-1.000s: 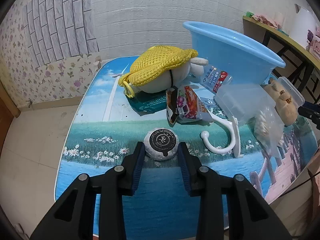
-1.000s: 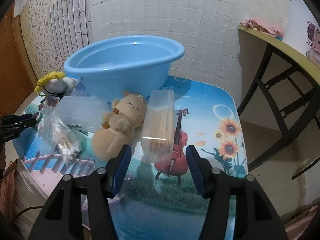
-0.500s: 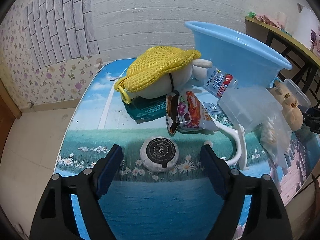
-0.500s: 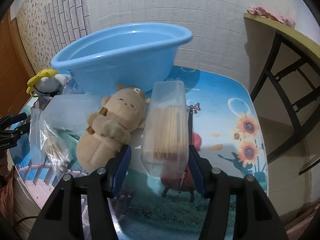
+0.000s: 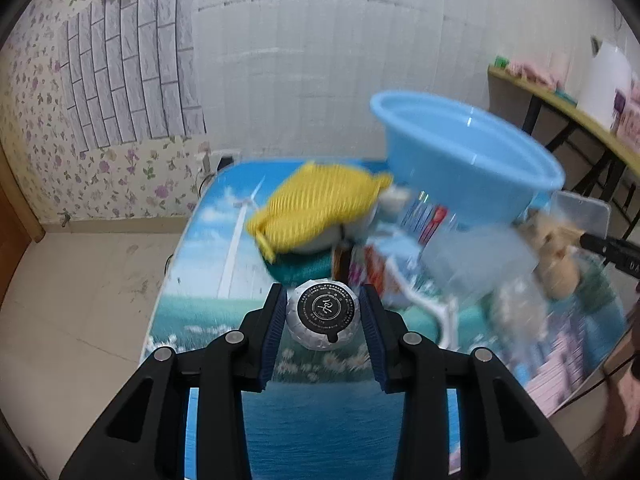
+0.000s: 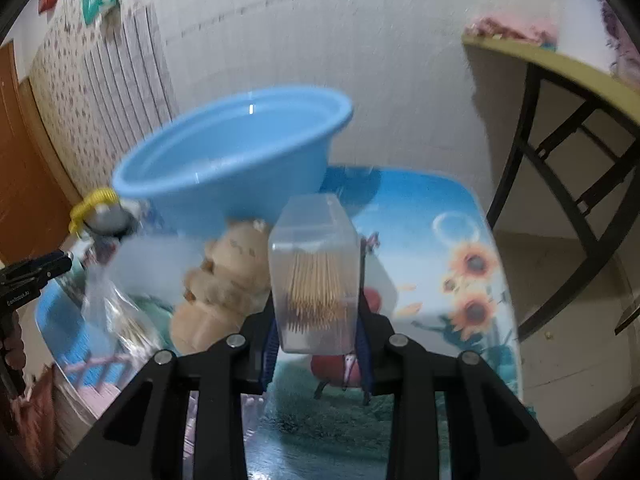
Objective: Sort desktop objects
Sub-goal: 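Lift the puck with the left tool while the right tool lifts the toothpick box, then carry the puck over the basin and open the left tool while the right tool carries the toothpick box, then open the right tool to drop the toothpick box into the basin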
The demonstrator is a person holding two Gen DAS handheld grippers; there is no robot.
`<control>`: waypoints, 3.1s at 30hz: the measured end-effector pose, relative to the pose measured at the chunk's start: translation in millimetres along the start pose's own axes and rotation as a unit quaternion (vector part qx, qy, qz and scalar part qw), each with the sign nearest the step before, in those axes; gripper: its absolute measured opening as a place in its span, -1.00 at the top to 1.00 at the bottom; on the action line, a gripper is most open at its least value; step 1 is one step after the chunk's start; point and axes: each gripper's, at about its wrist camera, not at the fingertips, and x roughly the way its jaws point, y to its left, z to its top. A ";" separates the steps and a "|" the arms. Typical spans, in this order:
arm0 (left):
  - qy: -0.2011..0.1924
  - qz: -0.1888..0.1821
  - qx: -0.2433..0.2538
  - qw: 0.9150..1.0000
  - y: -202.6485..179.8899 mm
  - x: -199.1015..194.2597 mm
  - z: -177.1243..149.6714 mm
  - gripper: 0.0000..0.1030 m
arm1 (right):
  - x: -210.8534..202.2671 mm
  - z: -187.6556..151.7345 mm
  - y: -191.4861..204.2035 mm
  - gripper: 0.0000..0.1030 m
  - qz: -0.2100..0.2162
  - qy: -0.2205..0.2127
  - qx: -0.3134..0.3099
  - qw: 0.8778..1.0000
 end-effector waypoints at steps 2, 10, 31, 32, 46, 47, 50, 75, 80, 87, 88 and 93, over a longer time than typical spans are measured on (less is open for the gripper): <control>-0.016 -0.009 -0.001 1.000 -3.3 -10.8 8.5 0.29 | -10.9 5.7 1.2 0.39 0.005 -0.018 0.002 1.000; -0.045 -0.034 0.010 0.998 -25.9 -28.8 38.4 0.29 | -39.2 30.5 14.3 0.39 0.023 -0.079 -0.005 0.997; -0.043 -0.090 0.074 0.992 -102.4 7.5 93.1 0.29 | -10.4 65.9 47.9 0.39 0.097 -0.093 -0.037 0.990; -0.041 -0.094 0.077 0.992 -105.5 12.4 95.3 0.29 | -5.9 67.2 48.4 0.39 0.099 -0.090 -0.038 0.990; -0.014 -0.119 0.112 0.986 -137.2 68.1 110.5 0.26 | 51.4 82.8 42.0 0.39 0.087 -0.056 -0.018 0.995; -0.005 -0.123 0.113 0.986 -138.5 71.3 110.8 0.21 | 55.2 84.1 40.5 0.39 0.085 -0.052 -0.014 0.995; -0.009 -0.119 0.107 0.987 -137.4 71.1 109.6 -0.01 | 61.9 84.1 38.9 0.39 0.085 -0.044 -0.004 0.995; -0.006 -0.084 0.047 0.995 -87.2 25.5 74.1 -0.64 | 33.6 63.2 72.6 0.33 0.054 -0.029 -0.046 0.997; 0.021 -0.067 0.017 0.997 -75.0 20.7 60.9 -0.65 | 24.4 57.4 80.7 0.26 0.044 -0.033 -0.052 0.997; 0.036 -0.043 -0.002 0.998 -66.1 15.7 47.8 -0.65 | 13.5 48.7 88.0 0.22 0.054 -0.022 -0.057 0.997; 0.037 -0.042 -0.003 0.998 -65.4 15.4 45.9 -0.65 | 12.0 47.1 88.3 0.22 0.053 -0.022 -0.055 0.997; 0.032 -0.044 -0.002 0.999 -63.7 8.8 37.1 -0.65 | -2.3 40.3 96.9 0.22 0.041 -0.036 -0.070 0.996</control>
